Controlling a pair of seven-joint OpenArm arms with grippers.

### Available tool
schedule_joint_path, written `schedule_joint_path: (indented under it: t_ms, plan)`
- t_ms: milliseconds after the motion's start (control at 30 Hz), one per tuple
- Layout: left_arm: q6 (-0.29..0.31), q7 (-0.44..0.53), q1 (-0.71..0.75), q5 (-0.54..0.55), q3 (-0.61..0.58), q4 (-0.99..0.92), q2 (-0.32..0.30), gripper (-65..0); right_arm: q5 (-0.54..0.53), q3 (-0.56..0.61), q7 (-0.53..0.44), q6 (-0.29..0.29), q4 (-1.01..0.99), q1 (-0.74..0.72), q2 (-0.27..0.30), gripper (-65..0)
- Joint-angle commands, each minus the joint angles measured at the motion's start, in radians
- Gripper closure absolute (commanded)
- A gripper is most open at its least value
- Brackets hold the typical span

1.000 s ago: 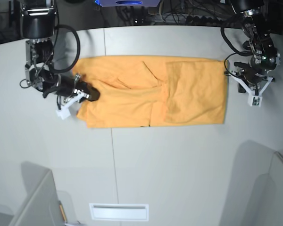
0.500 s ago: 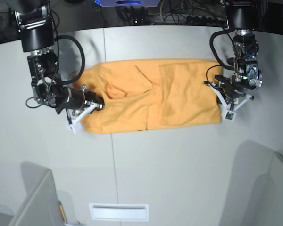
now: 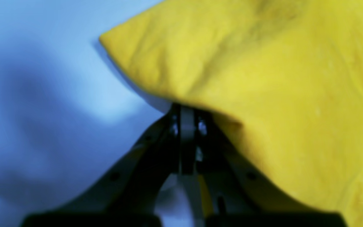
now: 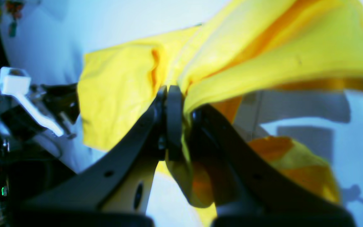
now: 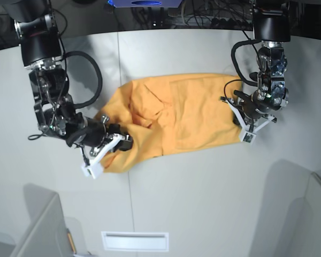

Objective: Fold the T-shirt properly
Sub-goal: 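Lift the strip end with the right gripper and fold it over onto the left half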

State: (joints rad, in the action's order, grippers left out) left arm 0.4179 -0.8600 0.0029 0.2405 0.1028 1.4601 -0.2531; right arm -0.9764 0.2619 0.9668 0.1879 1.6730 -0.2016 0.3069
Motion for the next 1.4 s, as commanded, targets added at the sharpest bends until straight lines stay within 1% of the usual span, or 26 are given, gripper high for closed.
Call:
schedule_joint_path:
  t_ms: [0, 67, 133, 233, 267, 367, 467, 533, 600, 733, 833, 900, 1000, 1067, 1167, 1367]
  plan:
    - [0.011, -0.02, -0.004, 0.013, -0.002, 0.008, -0.008, 0.0, -0.014, -0.003, -0.007, -0.006, 0.037, -0.025, 0.001, 0.0]
    - [0.011, -0.02, -0.002, 0.013, -0.002, 0.008, -0.028, 0.0, -0.014, -0.002, 0.01, -0.006, 0.079, -0.025, -0.001, 0.0]
    - [0.011, -0.02, -0.001, 0.013, -0.002, 0.008, -0.035, 0.0, -0.014, 0.0, 0.014, -0.003, 0.123, -0.023, -0.001, 0.0]
    - [0.011, -0.02, 0.004, 0.013, -0.005, 0.009, -0.055, 0.0, -0.014, 0.0, 0.057, 0.049, 0.154, -0.023, -0.004, 0.0]
    - [0.011, -0.02, 0.007, 0.013, -0.005, 0.009, -0.055, 0.0, -0.014, 0.006, 0.067, 0.061, 0.16, -0.023, -0.016, 0.0]
    - [0.011, -0.02, 0.01, 0.013, -0.005, 0.009, -0.056, 0.0, -0.014, 0.058, 0.073, 0.072, 0.166, -0.034, -0.05, 0.0]
    - [0.011, -0.021, 0.021, 0.013, -0.004, 0.009, -0.056, 0.0, -0.011, 0.13, 0.068, 0.074, 0.16, -0.052, -0.071, 0.0]
    - [0.011, -0.021, 0.024, 0.013, -0.004, 0.009, -0.061, 0.0, 0.026, 0.142, 0.076, 0.074, 0.161, -0.058, -0.102, 0.0]
    - [0.011, -0.021, 0.029, 0.013, -0.004, 0.009, -0.061, 0.0, 0.075, 0.142, 0.079, 0.074, 0.16, -0.058, -0.154, 0.0]
    - [0.011, -0.021, 0.068, 0.01, -0.004, 0.029, -0.062, 0.0, 0.175, 0.145, 0.094, 0.074, 0.149, -0.054, -0.237, 0.0]
    - [0.011, -0.021, 0.104, -0.043, -0.004, 0.075, -0.058, 0.0, 0.212, 0.145, 0.119, 0.072, 0.121, -0.058, -0.297, 0.0]
    - [0.011, -0.021, 0.121, -0.091, -0.004, 0.104, -0.056, 0.0, 0.238, 0.169, 0.123, 0.071, 0.12, -0.058, -0.323, 0.0]
    - [0.011, -0.021, 0.131, -0.131, -0.004, 0.133, -0.055, 0.0, 0.282, 0.238, 0.116, 0.072, 0.111, -0.06, -0.346, 0.0]
    - [0.011, -0.021, 0.138, -0.128, -0.004, 0.138, -0.055, 0.0, 0.31, 0.262, 0.097, 0.072, 0.085, -0.055, -0.378, 0.0]
    - [0.011, -0.021, 0.144, -0.132, -0.002, 0.141, -0.056, 0.0, 0.339, 0.302, 0.062, 0.072, 0.023, -0.058, -0.407, 0.0]
    - [0.011, -0.021, 0.176, -0.132, -0.002, 0.167, -0.058, 0.0, 0.351, 0.356, -0.078, 0.074, -0.055, -0.058, -0.427, 0.0]
